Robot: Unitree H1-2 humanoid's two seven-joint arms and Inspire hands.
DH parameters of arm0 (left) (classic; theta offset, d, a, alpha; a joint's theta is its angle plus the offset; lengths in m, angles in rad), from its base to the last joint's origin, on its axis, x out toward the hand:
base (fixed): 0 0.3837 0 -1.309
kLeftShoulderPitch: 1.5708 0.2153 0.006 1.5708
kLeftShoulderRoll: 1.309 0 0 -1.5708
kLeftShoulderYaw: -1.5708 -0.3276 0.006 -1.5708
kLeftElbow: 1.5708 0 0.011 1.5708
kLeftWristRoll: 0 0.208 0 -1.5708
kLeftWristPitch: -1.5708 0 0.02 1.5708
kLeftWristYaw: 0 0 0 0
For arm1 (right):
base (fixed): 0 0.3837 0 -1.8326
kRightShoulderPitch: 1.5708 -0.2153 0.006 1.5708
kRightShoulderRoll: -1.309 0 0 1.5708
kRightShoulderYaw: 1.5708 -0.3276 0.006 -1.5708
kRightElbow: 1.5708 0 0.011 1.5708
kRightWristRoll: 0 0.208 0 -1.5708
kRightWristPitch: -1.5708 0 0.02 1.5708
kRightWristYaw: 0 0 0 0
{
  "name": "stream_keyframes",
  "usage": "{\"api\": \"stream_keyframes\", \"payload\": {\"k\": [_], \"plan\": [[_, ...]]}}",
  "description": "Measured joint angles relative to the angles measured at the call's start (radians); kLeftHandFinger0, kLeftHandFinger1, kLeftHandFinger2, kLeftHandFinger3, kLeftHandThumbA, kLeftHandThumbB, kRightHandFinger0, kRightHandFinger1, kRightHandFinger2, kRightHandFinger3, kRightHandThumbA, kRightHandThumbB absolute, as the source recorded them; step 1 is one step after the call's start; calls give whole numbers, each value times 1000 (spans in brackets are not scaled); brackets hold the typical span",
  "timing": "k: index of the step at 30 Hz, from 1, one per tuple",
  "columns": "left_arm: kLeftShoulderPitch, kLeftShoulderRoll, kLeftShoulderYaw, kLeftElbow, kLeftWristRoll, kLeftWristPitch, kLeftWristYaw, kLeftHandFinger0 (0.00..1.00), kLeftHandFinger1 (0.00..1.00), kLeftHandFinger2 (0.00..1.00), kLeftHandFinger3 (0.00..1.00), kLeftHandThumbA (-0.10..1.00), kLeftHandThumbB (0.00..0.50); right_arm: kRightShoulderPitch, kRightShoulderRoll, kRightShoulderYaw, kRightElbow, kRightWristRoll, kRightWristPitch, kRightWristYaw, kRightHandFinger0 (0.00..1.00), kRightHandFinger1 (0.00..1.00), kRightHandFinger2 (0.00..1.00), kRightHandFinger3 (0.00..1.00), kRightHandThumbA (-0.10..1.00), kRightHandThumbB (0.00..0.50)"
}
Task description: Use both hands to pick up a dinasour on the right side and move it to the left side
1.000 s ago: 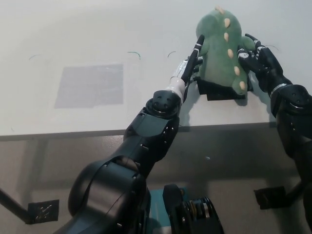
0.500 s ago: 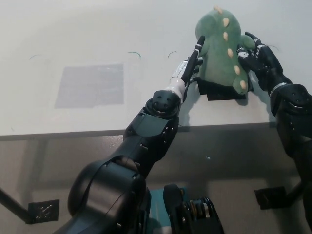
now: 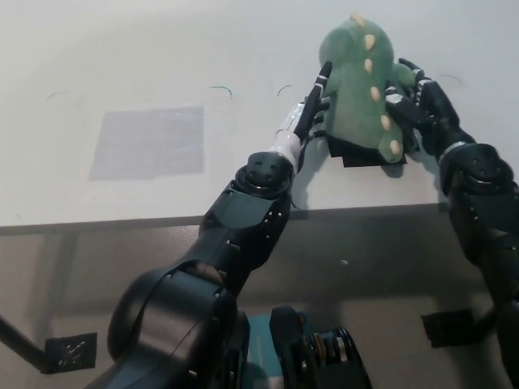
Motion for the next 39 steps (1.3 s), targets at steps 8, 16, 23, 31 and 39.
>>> {"api": "stream_keyframes", "payload": {"k": [8, 16, 23, 31, 39], "plan": [[43, 54, 27, -27, -7, -1, 2, 1000, 1000, 1000, 1000, 1000, 397, -29, 76, 48, 36, -21, -26, -33, 1000, 1000, 1000, 1000, 1000, 137], [99, 94, 35, -78, -9, -18, 7, 1000, 1000, 1000, 1000, 1000, 401, -29, 129, 107, 33, -44, -41, -60, 1000, 1000, 1000, 1000, 1000, 95], [184, 100, 43, -207, -10, -34, 18, 1000, 1000, 1000, 1000, 1000, 404, -14, 157, 117, -31, -48, -18, -59, 1000, 1000, 1000, 1000, 1000, 56], [384, 121, 41, -517, 6, -16, 59, 1000, 1000, 1000, 1000, 1000, 366, 19, 204, 180, -116, -55, 0, -23, 1000, 1000, 1000, 1000, 1000, 44], [524, 121, 56, -748, 9, 51, 84, 1000, 1000, 1000, 1000, 1000, 410, 32, 231, 241, -154, -84, 10, -6, 1000, 1000, 1000, 1000, 1000, 74]]}}
